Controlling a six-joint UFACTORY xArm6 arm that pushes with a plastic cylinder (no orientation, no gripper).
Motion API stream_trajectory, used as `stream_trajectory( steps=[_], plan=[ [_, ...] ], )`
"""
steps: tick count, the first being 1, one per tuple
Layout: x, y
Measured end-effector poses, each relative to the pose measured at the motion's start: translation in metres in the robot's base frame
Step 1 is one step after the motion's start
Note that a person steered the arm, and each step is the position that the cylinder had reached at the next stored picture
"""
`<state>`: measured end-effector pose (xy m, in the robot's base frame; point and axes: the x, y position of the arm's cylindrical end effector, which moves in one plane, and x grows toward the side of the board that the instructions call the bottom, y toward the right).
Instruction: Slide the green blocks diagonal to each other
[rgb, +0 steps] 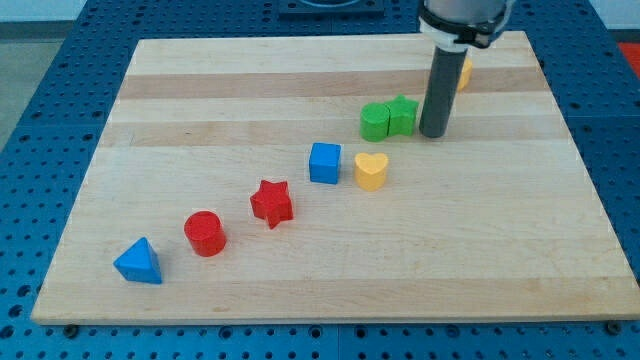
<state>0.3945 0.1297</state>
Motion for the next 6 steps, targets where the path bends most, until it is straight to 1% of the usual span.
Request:
stream_trajectory(
  steps=[1, 2, 3, 4, 5, 6],
  plan=[
    [0.023, 0.000],
    [0.018, -0.022],
    [0.016, -0.028],
    [-0.007, -0.029],
    [-0.051, -0.008],
    [-0.068, -0.002]
  ],
)
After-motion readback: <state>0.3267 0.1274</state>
